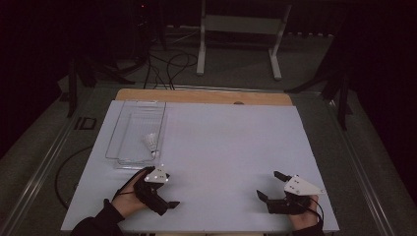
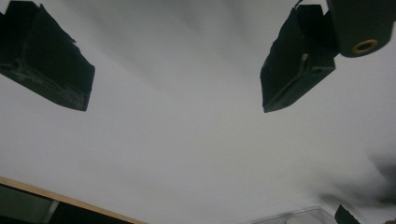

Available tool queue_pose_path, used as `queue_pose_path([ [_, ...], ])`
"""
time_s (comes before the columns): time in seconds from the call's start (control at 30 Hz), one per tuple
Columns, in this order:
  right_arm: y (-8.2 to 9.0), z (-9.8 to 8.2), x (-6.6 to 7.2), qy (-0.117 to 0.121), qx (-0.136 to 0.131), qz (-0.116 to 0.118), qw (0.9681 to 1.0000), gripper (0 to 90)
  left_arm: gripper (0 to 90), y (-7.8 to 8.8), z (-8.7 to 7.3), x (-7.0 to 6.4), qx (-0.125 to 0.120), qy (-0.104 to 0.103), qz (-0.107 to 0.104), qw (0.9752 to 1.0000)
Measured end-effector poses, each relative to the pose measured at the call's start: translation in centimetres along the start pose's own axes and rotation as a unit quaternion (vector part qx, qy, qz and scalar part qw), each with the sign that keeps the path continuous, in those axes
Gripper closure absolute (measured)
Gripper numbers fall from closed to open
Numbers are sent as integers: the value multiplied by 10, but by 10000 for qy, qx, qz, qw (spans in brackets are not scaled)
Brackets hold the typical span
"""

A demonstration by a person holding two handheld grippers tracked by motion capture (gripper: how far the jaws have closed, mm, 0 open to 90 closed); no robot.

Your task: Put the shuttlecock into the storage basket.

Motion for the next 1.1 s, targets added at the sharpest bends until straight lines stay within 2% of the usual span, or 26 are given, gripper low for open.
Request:
queue_pose_path([
  [0.37,0,0,0,4,1,-3,10000,99,2,10,-12,4,-131,229,109,9996],
  [0.4,0,0,0,3,6,1,10000,99,2,11,-14,4,-159,296,140,9993],
  [0.6,0,0,0,1,8,2,10000,99,2,14,-18,7,-282,298,299,9987],
  [0.77,0,0,0,0,8,7,10000,99,2,18,-20,8,-385,427,381,9976],
  [0.87,0,0,1,-7,11,13,10000,99,2,19,-22,9,-349,474,437,9973],
  [0.97,0,0,0,-10,5,11,10000,99,2,18,-24,8,-325,573,374,9971],
  [1.1,0,0,0,-10,8,12,10000,99,2,18,-26,9,-345,611,417,9967],
])
Point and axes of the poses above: each handheld gripper's, and its own axes: y roughly backward along the jaws, z roughly out of its top, x roughly to its left, the point moved 9 cm from there along -y, roughly forward along the jaws, and after that the axes turned 1 degree about -x, right-handed, at the moved point
